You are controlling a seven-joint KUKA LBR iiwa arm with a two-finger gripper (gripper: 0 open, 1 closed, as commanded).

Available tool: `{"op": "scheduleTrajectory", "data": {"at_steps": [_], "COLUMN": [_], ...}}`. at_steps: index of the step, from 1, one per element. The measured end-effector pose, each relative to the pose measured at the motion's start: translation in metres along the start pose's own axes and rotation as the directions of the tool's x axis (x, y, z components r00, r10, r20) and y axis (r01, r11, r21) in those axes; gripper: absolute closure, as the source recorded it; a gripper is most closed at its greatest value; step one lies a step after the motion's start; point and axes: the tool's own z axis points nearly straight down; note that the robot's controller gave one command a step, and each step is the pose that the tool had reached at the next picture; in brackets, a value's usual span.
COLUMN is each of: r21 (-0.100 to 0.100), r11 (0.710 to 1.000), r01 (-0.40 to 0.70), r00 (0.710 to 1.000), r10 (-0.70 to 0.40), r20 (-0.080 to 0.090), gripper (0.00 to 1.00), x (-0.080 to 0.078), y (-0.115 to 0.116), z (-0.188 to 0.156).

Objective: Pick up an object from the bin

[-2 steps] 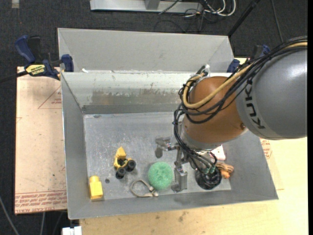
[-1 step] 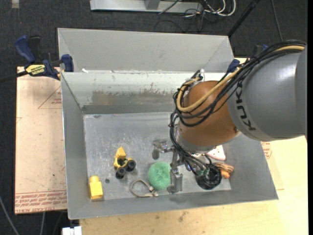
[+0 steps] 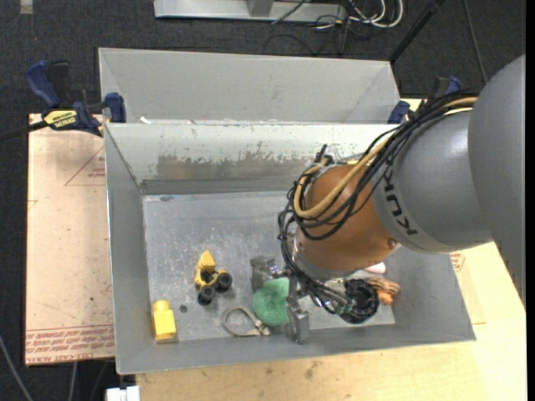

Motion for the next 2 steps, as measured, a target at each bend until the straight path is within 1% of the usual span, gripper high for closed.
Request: {"op": "scheduleTrajectory", "data": {"at_steps": [1, 2], "r21": [-0.002, -0.002], "r11": [1.0, 1.0], "r01": [0.029, 0.029], "r00": [1.0, 1.0], "r10": [-0.029, -0.029], "r20": [-0.007, -0.007], "gripper": [1.0, 1.0], "x": [0.0016, 0.0016], "y": [-0.0082, -0.0082], "z": [0.0176, 0.0176]}}
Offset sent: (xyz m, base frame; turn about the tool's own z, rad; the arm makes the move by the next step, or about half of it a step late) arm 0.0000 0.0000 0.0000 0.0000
